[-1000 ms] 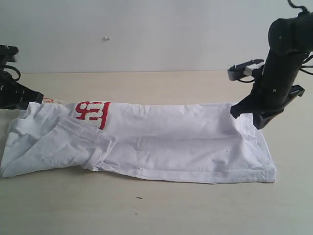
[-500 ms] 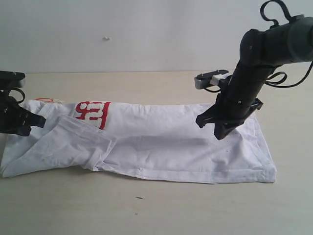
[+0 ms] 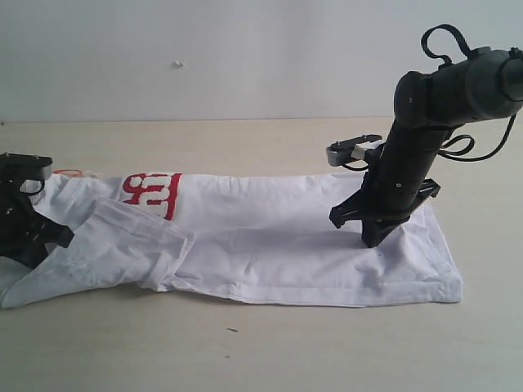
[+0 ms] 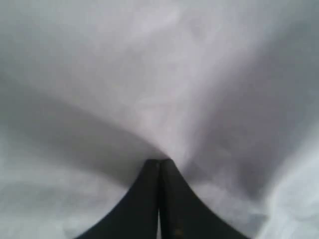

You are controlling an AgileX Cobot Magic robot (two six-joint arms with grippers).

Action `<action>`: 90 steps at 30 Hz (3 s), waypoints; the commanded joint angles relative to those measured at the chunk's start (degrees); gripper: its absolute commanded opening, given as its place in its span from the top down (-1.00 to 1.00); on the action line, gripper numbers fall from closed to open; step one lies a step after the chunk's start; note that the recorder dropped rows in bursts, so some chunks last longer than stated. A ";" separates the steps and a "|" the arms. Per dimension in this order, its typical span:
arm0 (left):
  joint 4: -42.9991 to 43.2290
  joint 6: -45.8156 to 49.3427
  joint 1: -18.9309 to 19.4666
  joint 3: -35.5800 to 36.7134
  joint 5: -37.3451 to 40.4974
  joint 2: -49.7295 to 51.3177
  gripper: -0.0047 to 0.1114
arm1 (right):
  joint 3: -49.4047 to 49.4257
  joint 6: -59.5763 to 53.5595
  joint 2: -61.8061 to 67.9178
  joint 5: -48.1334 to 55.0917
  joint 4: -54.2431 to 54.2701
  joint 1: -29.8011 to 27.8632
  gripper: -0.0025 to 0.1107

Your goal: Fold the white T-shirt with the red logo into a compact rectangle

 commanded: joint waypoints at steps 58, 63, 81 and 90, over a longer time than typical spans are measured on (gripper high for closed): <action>-39.77 29.39 17.49 -15.08 2.33 10.98 -0.23 | -0.13 -0.94 -13.30 -3.01 1.64 0.03 0.73; -40.49 31.06 17.03 -15.08 4.45 12.25 -0.22 | -0.13 -0.94 -13.30 -2.90 1.63 0.03 0.73; -37.48 29.40 16.98 -15.22 9.35 12.37 0.92 | -0.13 -1.22 -13.30 -2.31 1.86 0.03 0.73; -36.81 25.29 14.94 -15.22 9.90 4.67 0.92 | -8.20 -4.70 -14.66 7.40 11.37 0.03 0.74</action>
